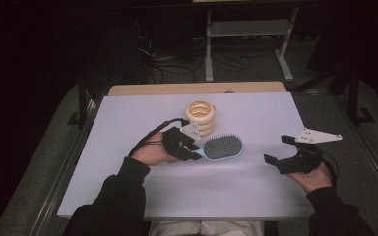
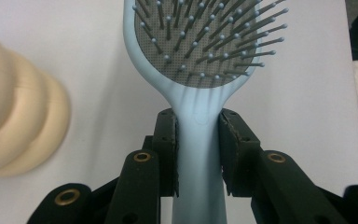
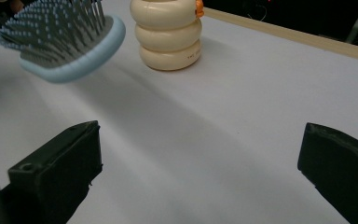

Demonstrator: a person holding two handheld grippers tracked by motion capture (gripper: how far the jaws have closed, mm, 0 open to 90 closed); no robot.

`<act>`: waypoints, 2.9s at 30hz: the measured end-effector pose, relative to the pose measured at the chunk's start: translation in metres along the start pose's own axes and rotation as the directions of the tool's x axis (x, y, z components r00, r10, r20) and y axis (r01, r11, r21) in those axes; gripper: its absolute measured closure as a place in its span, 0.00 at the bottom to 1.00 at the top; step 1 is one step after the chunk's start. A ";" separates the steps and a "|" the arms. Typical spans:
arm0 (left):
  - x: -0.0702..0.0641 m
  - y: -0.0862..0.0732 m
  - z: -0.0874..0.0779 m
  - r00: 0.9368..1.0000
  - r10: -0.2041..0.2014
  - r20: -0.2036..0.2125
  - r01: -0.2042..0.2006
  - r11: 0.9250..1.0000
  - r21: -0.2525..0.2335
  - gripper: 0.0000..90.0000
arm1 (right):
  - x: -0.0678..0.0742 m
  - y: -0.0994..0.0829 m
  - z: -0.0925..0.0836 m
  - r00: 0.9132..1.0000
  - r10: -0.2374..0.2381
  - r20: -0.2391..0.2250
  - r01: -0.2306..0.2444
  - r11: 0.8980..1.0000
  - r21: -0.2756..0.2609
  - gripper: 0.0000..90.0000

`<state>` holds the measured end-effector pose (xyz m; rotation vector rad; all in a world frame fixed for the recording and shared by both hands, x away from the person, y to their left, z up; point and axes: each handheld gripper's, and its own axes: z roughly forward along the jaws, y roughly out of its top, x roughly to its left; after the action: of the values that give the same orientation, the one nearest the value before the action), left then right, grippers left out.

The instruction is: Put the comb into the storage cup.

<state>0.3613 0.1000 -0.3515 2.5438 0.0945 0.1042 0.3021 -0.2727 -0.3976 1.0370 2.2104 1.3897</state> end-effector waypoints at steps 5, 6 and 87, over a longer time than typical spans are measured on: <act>0.005 0.000 -0.013 1.000 -0.011 -0.030 0.010 1.000 -0.004 0.78 | 0.000 0.000 0.000 1.000 0.001 0.000 -0.001 1.000 0.000 0.00; 0.006 0.000 -0.015 0.999 -0.011 -0.036 0.010 1.000 -0.005 0.78 | 0.000 0.000 0.000 1.000 0.001 0.000 -0.001 1.000 0.000 0.00; 0.025 -0.025 -0.092 0.941 -0.149 -0.302 0.080 0.970 -0.231 0.78 | 0.058 0.159 0.073 0.957 -0.163 -0.239 0.167 0.986 -0.003 0.00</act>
<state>0.3765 0.1737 -0.2880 2.2786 0.3398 0.4548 0.3713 -0.1429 -0.2870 0.7012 2.4187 1.4894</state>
